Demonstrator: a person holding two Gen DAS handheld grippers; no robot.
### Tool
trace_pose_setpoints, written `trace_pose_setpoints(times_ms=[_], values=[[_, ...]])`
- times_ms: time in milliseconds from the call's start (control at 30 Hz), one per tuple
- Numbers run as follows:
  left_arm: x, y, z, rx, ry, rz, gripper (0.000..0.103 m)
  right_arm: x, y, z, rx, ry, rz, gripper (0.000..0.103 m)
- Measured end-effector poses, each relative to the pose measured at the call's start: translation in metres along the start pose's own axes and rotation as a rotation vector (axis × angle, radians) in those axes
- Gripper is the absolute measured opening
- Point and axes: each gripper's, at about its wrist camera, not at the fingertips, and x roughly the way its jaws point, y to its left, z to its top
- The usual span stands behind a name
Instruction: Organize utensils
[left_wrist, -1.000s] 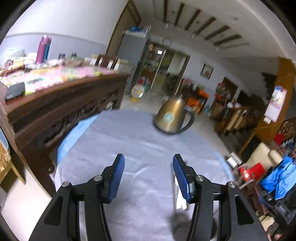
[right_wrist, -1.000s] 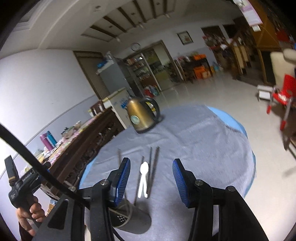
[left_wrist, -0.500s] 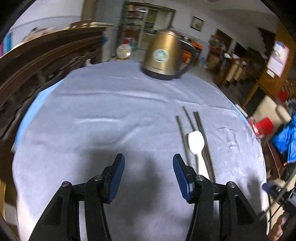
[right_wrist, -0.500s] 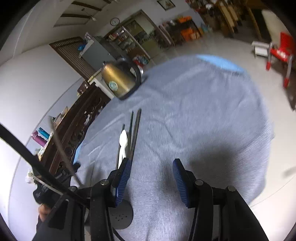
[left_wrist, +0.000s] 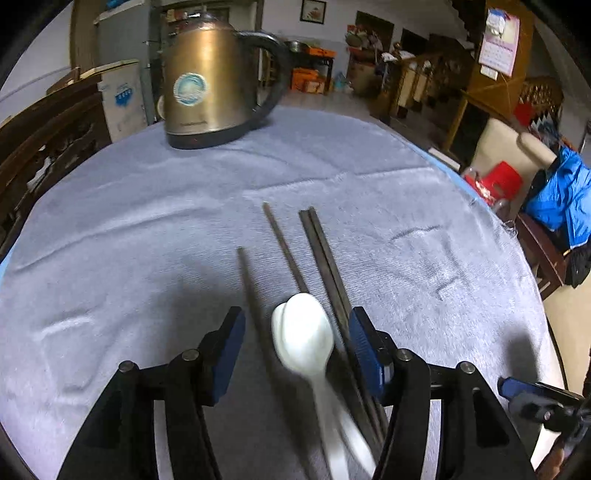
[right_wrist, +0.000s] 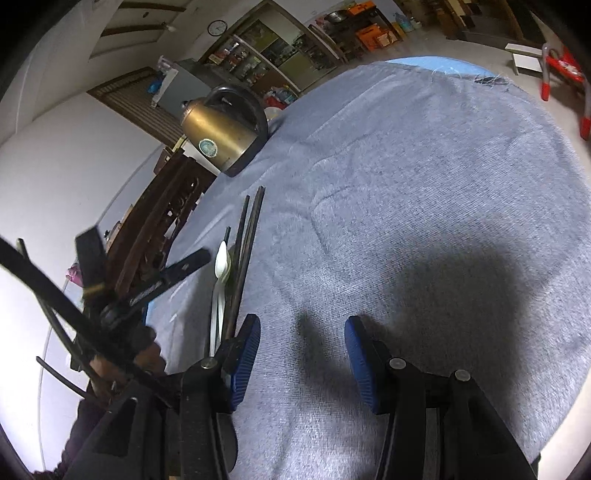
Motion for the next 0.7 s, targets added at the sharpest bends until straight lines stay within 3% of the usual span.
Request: trace_pose_setpoints(times_ms=[100, 133, 167, 333, 567, 700], values=[[0.008, 0.000, -0.001, 0.005, 0.009, 0.000, 0.057, 0.004, 0.003, 0.002, -0.017, 0.000, -0.001, 0.051], [0.010, 0.001, -0.002, 0.000, 0.009, -0.010, 0.040, 0.005, 0.004, 0.003, -0.022, 0.001, -0.002, 0.051], [0.013, 0.003, -0.003, -0.007, 0.014, -0.018, 0.029, 0.006, 0.005, 0.004, -0.026, 0.003, -0.002, 0.051], [0.004, 0.017, -0.008, -0.027, -0.024, -0.046, 0.030, 0.012, 0.008, 0.009, -0.041, 0.013, 0.004, 0.051], [-0.033, 0.052, -0.014, -0.153, -0.081, -0.194, 0.030, 0.027, 0.038, 0.026, -0.148, 0.006, 0.030, 0.051], [-0.041, 0.071, -0.017, -0.180, -0.104, -0.146, 0.030, 0.044, 0.065, 0.036, -0.241, 0.021, 0.106, 0.051]])
